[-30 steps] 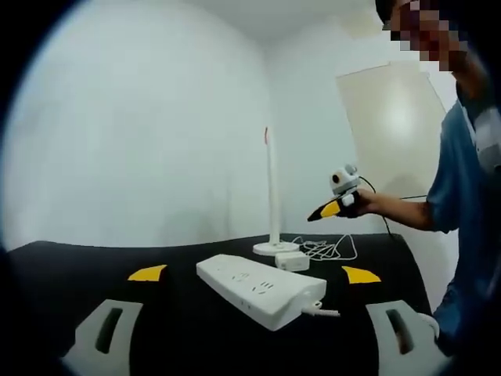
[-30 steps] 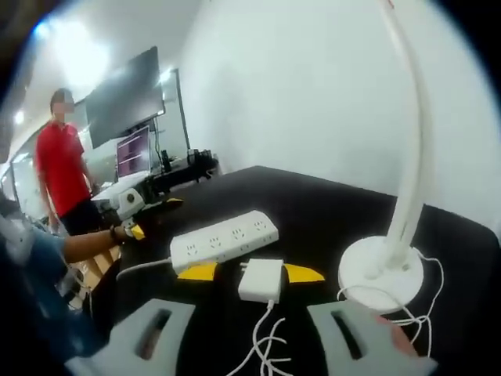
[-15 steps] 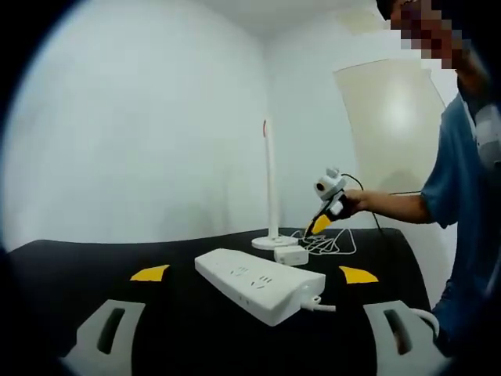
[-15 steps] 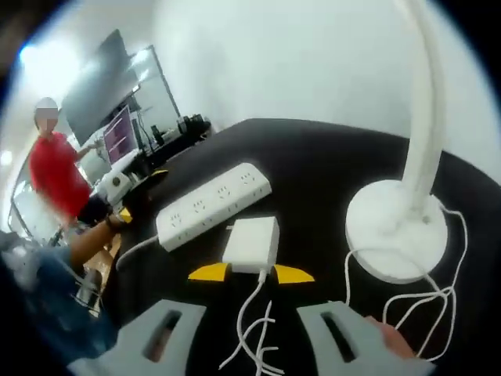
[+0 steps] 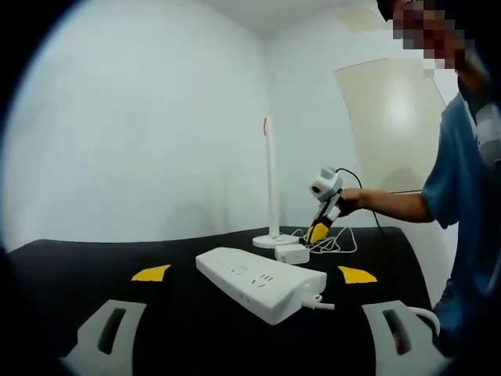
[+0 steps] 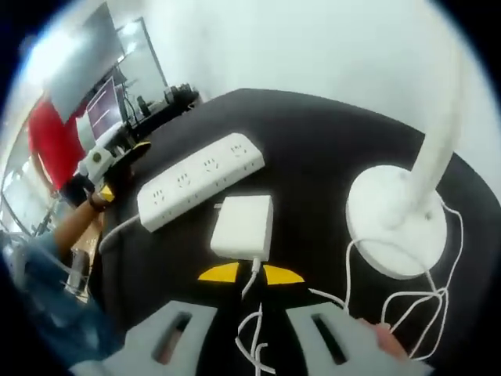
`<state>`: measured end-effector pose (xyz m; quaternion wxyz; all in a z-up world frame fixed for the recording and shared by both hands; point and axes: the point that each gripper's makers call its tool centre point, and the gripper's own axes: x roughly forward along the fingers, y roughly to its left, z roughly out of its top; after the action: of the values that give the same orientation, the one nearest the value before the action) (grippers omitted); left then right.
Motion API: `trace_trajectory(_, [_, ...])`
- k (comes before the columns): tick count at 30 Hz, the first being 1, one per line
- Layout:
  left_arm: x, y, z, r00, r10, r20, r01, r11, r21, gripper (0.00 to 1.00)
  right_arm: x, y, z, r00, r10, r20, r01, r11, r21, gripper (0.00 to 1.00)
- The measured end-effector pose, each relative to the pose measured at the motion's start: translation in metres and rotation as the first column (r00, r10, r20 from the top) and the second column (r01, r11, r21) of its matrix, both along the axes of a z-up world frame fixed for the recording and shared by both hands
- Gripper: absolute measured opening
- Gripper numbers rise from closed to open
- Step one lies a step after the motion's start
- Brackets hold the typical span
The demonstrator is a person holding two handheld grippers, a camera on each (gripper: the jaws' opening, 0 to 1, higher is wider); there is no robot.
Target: Insert the desk lamp plug into the socket, turn on the power strip switch, turn on the lamp switch, then turn off the lamp switch, turn off the power strip switch, and remove the plug from the socket.
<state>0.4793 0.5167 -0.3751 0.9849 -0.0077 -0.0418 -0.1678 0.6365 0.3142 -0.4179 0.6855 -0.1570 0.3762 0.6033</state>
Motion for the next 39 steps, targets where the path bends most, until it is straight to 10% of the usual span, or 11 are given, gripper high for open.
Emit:
trace_trajectory(15, [-0.002, 0.003, 0.004, 1.0, 0.006, 0.015, -0.006, 1.0, -0.009, 0.78, 0.007, 0.003, -0.026, 0.988, 0.033, 0.153, 0.004, 0.973, -0.232, 0.09])
trace_trajectory(39, [0.001, 0.01, -0.003, 1.0, 0.019, -0.014, -0.019, 1.0, -0.002, 0.74, 0.032, 0.003, -0.024, 0.96, 0.086, 0.266, 0.021, 0.927, -0.374, 0.06])
